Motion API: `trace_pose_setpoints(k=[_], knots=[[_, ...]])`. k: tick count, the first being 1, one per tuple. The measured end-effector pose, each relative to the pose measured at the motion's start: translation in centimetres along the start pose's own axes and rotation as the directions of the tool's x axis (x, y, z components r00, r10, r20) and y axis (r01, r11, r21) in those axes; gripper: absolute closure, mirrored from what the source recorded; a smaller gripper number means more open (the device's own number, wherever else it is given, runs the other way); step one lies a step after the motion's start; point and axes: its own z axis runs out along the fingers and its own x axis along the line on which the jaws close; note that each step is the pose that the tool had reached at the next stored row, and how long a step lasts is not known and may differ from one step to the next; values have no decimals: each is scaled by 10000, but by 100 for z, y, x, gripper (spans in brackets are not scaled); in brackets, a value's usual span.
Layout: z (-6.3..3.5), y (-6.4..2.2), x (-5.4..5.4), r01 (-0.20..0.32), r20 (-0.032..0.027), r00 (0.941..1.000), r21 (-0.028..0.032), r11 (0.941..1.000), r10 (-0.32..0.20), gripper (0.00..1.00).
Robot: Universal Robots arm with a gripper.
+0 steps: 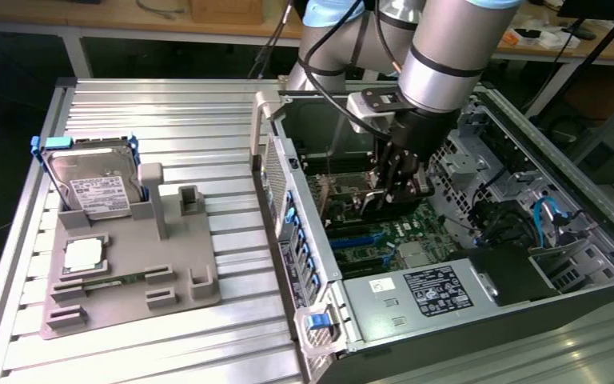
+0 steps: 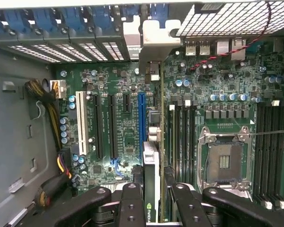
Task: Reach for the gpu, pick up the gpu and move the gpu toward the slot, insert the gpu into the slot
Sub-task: 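Insert the gpu into the slot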
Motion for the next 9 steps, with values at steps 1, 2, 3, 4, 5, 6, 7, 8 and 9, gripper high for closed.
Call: trace_pose_setpoints(k=[1, 2, 3, 4, 5, 6, 7, 8, 9], knots=[[17, 3, 0, -1, -5, 10000, 0, 10000, 1, 73], [34, 16, -1, -1, -8, 10000, -1, 10000, 1, 73], [51, 35, 0, -1, -8, 10000, 0, 10000, 1, 73], [61, 52, 0, -1, -10, 10000, 0, 10000, 1, 73], [71, 60, 1, -2, -12, 10000, 0, 10000, 2, 73], [79, 60, 7, 0, -14, 10000, -1, 10000, 0, 73], [87, 60, 23, 1, -16, 10000, -1, 10000, -1, 73], [98, 61, 43, 0, -14, 10000, -1, 10000, 0, 73], [108, 61, 64, -1, -12, 10000, 0, 10000, 1, 73]])
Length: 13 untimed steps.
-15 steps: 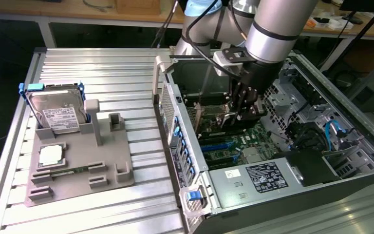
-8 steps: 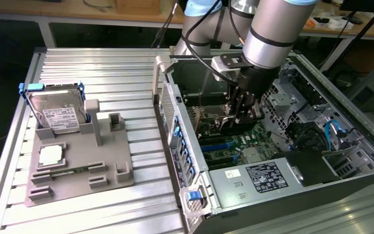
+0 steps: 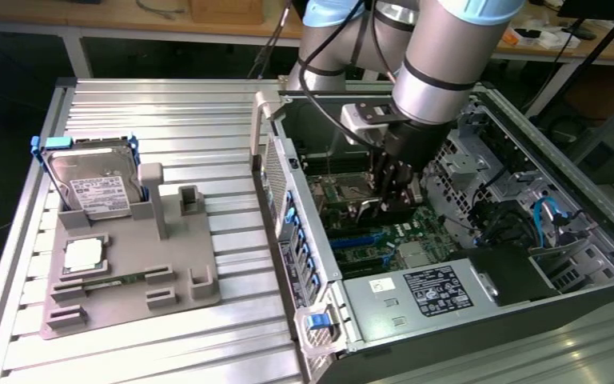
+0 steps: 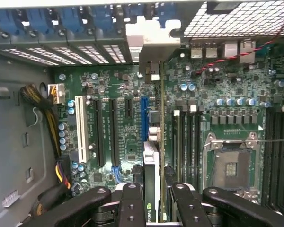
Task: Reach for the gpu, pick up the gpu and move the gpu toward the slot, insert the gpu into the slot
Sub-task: 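Insert the gpu into the slot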
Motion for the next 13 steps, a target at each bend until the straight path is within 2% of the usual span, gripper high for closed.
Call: trace_pose_setpoints(k=[3, 13], knots=[[24, 1, 41, -1, 0, 10000, 0, 10000, 1, 73], [78, 73, 58, 1, 2, 10000, 0, 10000, -1, 73]])
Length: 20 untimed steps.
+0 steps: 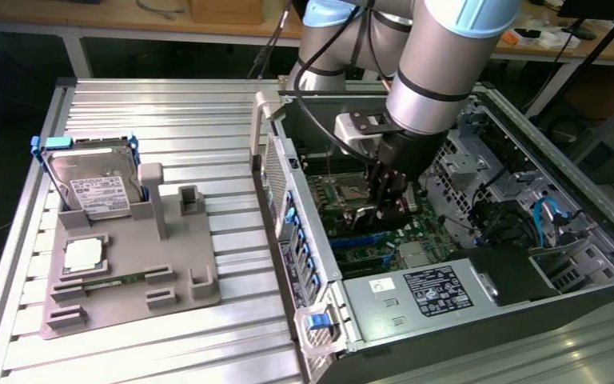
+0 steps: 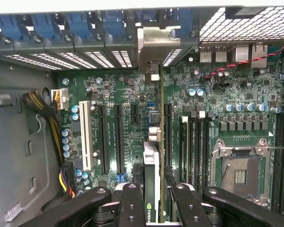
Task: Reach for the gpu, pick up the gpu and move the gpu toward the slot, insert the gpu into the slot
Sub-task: 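Insert the gpu into the slot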
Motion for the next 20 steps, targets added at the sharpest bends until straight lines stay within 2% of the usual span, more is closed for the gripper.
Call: trace_pose_setpoints(k=[4, 14, 20], knots=[[6, 2, 26, -1, 2, 10000, -7, 10000, 1, 73], [21, 9, 47, -1, 11, 10000, -80, 10000, 1, 73], [32, 28, 48, -2, 13, 10000, -92, 10000, 2, 73]])
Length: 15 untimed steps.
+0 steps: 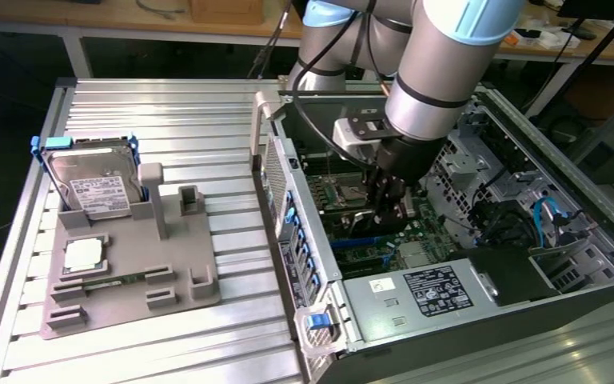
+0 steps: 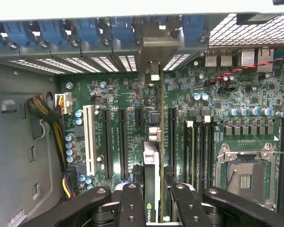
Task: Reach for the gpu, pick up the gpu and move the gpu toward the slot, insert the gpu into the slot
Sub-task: 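Insert the gpu into the slot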
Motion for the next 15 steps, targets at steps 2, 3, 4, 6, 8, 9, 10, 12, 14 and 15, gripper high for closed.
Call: trace_pose_setpoints(k=[2, 3, 4, 6, 8, 9, 10, 12, 14, 15], knots=[[5, 5, 0, 0, 1, 10000, 0, 10000, 0, 73], [9, 7, 0, 0, 2, 10000, 0, 10000, 0, 73], [12, 9, 0, 0, 2, 10000, -1, 10000, 0, 73], [20, 11, 0, 0, 1, 10000, -4, 10000, 0, 73], [28, 13, 0, 0, 1, 10000, -8, 10000, 0, 73], [32, 15, 0, 0, 1, 10000, -9, 10000, 0, 73], [37, 16, 0, 0, 1, 10000, -10, 10000, 0, 73], [46, 19, 0, -1, 1, 10000, -11, 10000, 1, 73], [54, 25, 0, -1, -1, 10000, -12, 10000, 1, 73], [57, 27, 0, 0, -1, 10000, -12, 10000, 0, 73]])
